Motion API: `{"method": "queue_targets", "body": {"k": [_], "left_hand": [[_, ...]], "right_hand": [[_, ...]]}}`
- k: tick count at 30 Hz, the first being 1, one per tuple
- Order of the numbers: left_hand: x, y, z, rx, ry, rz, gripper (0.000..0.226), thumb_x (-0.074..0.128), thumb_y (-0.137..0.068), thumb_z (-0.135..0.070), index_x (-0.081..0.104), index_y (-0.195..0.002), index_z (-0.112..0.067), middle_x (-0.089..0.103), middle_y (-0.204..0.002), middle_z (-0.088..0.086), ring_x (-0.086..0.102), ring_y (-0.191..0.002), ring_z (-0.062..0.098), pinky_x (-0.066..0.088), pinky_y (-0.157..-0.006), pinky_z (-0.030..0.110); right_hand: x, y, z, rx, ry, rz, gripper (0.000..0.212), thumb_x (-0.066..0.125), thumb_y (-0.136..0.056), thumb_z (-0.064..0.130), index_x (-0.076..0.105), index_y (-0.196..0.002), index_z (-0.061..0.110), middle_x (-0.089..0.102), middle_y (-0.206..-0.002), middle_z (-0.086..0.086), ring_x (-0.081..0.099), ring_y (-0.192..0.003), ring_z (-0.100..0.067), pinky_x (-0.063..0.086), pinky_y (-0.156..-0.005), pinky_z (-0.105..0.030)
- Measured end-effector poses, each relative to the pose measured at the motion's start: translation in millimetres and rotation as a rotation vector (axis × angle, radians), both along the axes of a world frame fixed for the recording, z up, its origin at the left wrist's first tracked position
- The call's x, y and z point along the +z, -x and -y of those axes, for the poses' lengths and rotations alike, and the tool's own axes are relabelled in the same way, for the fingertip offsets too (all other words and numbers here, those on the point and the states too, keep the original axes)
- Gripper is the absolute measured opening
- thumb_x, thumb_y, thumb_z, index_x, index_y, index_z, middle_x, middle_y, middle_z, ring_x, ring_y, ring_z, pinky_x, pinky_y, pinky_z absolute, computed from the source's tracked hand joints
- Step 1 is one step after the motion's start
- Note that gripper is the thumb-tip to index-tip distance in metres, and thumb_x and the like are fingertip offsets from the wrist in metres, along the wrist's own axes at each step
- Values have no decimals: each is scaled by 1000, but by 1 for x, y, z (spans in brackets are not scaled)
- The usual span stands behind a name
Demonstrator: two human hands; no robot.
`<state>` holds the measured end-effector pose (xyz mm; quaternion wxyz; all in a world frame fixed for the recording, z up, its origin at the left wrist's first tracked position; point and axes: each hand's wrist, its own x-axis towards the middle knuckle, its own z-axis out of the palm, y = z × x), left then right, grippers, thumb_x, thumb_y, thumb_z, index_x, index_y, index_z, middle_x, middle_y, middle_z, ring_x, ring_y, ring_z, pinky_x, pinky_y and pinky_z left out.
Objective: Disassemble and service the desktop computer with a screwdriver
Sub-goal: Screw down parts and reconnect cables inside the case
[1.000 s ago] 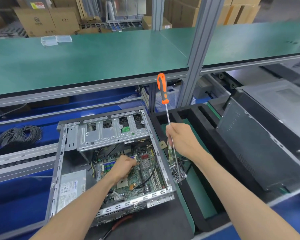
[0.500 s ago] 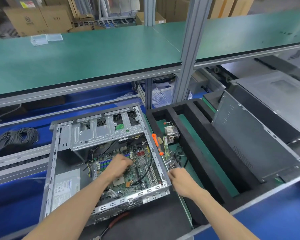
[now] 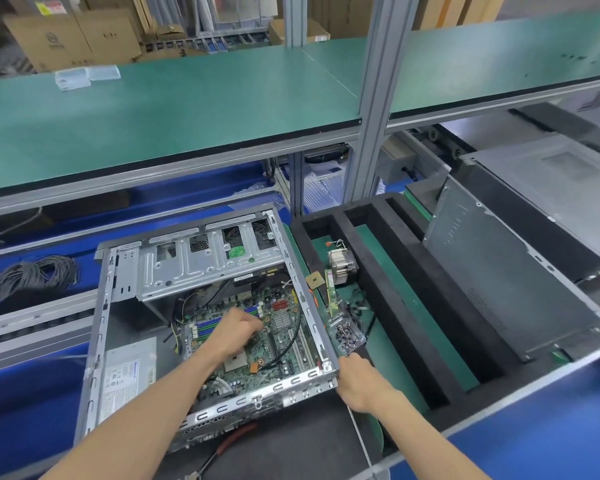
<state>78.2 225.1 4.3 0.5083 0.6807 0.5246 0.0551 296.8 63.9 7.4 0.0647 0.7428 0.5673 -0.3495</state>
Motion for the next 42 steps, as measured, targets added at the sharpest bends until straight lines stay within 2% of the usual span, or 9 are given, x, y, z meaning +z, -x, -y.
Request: {"method": "queue_targets", "body": {"k": [4, 8, 16, 25, 30, 33, 35, 38, 42], "left_hand": [[6, -2, 3, 31, -65, 46, 47, 59, -93, -8, 40, -51, -18, 29, -43, -5, 24, -38, 12, 30, -42, 18], [20, -7, 6, 74, -77, 215, 59, 57, -91, 0, 34, -42, -25, 26, -43, -7, 22, -36, 12, 30, -44, 17], [59, -34, 16, 129, -53, 619, 40, 56, -83, -18, 39, -47, -18, 26, -45, 2, 22, -38, 14, 25, -40, 17], [85, -80, 19, 142, -141, 693, 44, 52, -82, -13, 35, -42, -25, 24, -42, -2, 20, -37, 14, 24, -42, 17], [97, -99, 20, 107, -137, 749, 42, 51, -83, -14, 35, -45, -23, 24, -44, -1, 20, -38, 14, 22, -42, 17], [105, -122, 24, 34, -118, 773, 41, 47, -85, -14, 36, -46, -20, 25, -45, 0, 21, -40, 15, 22, -43, 19], [108, -143, 31, -29, -125, 765, 40, 44, -87, -12, 35, -48, -16, 25, -46, 1, 22, -43, 14, 25, -46, 18], [108, -172, 40, -79, -97, 715, 34, 41, -83, -13, 34, -50, -8, 25, -49, 3, 23, -47, 12, 24, -49, 20], [95, -193, 49, -8, 30, 649, 24, 45, -70, -18, 36, -50, -11, 25, -49, 0, 23, -46, 13, 18, -50, 26]], "right_hand": [[3, 0, -2, 130, -14, 130, 22, 43, -95, 11, 56, -113, 7, 57, -118, -16, 58, -110, -41, 46, -88, -44], [5, -5, -3, 104, -30, 98, 23, 39, -101, 18, 54, -115, 7, 57, -118, -17, 58, -110, -42, 46, -87, -44], [-1, -28, -6, -84, -84, -159, 28, 41, -106, 27, 49, -85, 11, 59, -87, -10, 57, -82, -32, 39, -67, -34], [-3, -20, -12, -85, -106, -112, 8, 51, -97, 20, 53, -92, 14, 61, -95, -9, 60, -88, -32, 53, -80, -39], [1, -32, -14, -227, -222, -140, 31, 55, -100, 30, 50, -74, 15, 60, -76, -2, 51, -66, -16, 42, -60, -31], [14, -39, -21, -604, -479, -436, 37, 53, -102, 22, 59, -70, 5, 63, -62, -6, 56, -54, -14, 49, -60, -37], [24, -39, -32, -906, -543, -890, 38, 44, -107, 21, 70, -90, -1, 74, -81, -17, 72, -72, -22, 56, -68, -35], [38, -36, -44, -1148, -473, -1500, 47, 34, -110, 30, 64, -114, -6, 72, -109, -26, 72, -104, -33, 57, -82, -38], [44, -35, -53, -1301, -480, -1879, 44, 30, -109, 28, 59, -123, -3, 65, -123, -29, 62, -121, -40, 51, -101, -49]]}}
